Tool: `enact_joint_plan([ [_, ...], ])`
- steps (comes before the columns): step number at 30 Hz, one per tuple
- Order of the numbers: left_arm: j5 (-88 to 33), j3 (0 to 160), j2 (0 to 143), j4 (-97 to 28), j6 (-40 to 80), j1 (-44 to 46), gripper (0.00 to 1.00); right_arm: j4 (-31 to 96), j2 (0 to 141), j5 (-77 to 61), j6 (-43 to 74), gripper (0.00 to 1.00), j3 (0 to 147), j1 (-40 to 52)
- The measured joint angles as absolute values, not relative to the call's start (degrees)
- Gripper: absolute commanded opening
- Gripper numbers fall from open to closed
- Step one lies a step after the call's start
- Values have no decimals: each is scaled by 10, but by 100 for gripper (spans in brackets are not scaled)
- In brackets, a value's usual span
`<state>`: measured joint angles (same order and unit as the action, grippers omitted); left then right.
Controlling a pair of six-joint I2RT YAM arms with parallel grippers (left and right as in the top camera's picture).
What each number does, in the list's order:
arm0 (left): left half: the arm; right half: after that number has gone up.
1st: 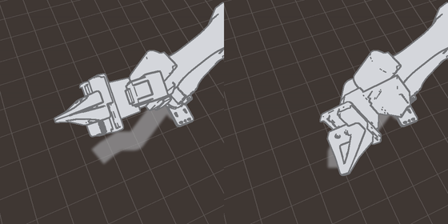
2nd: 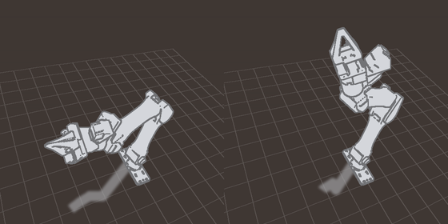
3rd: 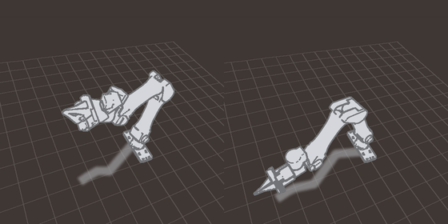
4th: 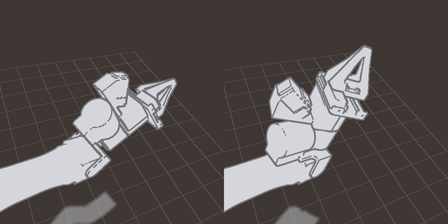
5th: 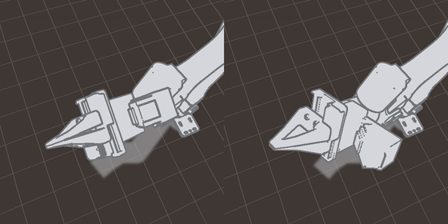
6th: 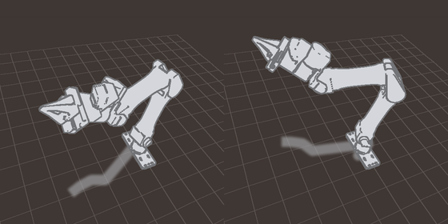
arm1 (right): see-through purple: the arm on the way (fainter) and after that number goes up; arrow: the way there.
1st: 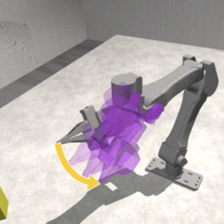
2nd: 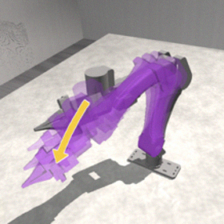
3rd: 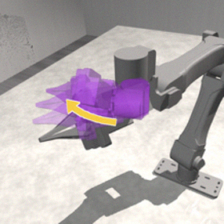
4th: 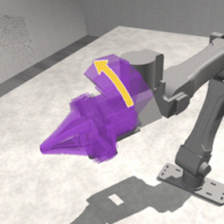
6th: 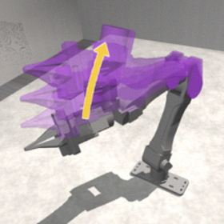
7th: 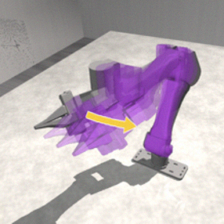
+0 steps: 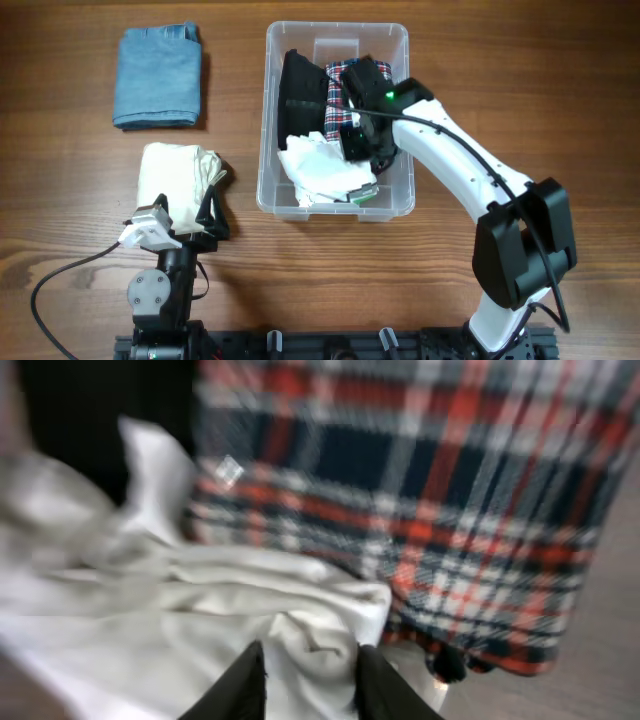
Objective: Pack container
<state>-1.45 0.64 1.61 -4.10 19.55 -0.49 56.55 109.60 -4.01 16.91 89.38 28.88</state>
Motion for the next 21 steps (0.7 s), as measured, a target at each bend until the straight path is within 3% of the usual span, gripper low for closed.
enact_joint_plan([
  [10,-15,6,16,-41,196,-5,100,582,1069,-142,164,40,969,293],
  [17,-15,6,16,-41,196,-5,100,515,1069,-142,162,34,882,330],
  [21,-15,6,16,-41,196,-5,100,409,1069,-132,160,35,814,333],
])
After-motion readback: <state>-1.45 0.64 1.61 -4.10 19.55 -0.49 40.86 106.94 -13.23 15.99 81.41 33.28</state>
